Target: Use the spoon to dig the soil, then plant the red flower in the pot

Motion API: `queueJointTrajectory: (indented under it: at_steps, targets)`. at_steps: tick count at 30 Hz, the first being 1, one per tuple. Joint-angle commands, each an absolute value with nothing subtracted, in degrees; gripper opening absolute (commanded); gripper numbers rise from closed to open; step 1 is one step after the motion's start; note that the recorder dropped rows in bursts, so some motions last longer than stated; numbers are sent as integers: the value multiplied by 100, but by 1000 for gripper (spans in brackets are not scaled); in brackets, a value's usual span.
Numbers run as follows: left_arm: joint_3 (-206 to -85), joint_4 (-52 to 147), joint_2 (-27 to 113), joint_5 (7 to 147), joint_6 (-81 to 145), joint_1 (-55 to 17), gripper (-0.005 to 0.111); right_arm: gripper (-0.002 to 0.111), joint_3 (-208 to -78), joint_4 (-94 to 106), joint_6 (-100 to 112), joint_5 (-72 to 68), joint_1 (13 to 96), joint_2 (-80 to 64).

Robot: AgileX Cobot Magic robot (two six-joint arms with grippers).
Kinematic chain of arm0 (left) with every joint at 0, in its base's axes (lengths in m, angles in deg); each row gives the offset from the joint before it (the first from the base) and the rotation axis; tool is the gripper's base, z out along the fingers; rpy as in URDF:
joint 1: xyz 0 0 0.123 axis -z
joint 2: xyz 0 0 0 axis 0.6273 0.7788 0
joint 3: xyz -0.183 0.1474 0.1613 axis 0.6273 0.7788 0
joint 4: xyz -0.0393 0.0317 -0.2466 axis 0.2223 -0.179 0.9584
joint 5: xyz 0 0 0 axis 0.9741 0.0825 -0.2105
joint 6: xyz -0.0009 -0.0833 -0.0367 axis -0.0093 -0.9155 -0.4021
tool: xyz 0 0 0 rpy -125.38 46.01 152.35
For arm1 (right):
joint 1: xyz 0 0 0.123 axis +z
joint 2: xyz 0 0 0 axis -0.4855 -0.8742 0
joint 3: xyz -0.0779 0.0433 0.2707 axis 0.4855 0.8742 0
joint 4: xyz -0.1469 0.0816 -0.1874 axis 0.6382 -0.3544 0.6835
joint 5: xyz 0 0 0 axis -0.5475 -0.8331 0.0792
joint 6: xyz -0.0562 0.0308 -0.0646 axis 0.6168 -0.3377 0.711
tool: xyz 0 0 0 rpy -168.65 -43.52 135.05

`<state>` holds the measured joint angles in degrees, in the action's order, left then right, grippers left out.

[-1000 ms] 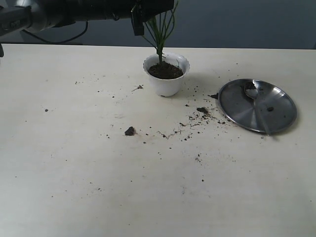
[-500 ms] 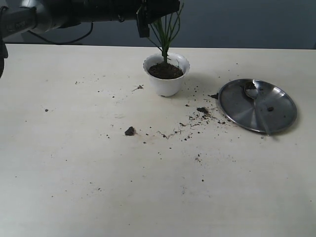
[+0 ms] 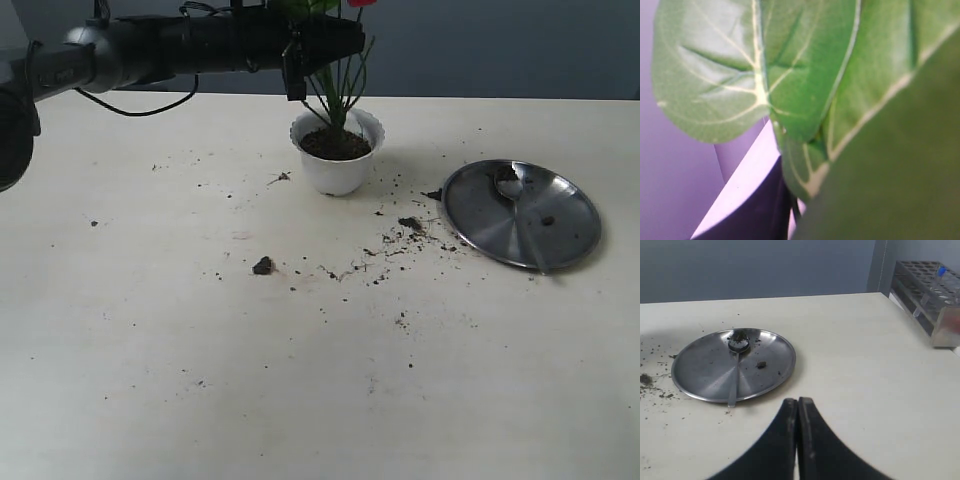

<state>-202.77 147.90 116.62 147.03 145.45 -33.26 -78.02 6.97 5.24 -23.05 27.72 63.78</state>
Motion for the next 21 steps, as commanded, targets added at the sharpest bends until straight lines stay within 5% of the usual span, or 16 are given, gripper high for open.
queueJointTrajectory:
  at_steps: [1,21]
  targets:
    - [-20285,14747,11839,14704,14677,-3355,0,0,-7789,695,524,-2281,2739,6400]
    - [-20285,14598,12189,14704,14677,-3458,0,0,-7789,695,524,-2281,2739,6400]
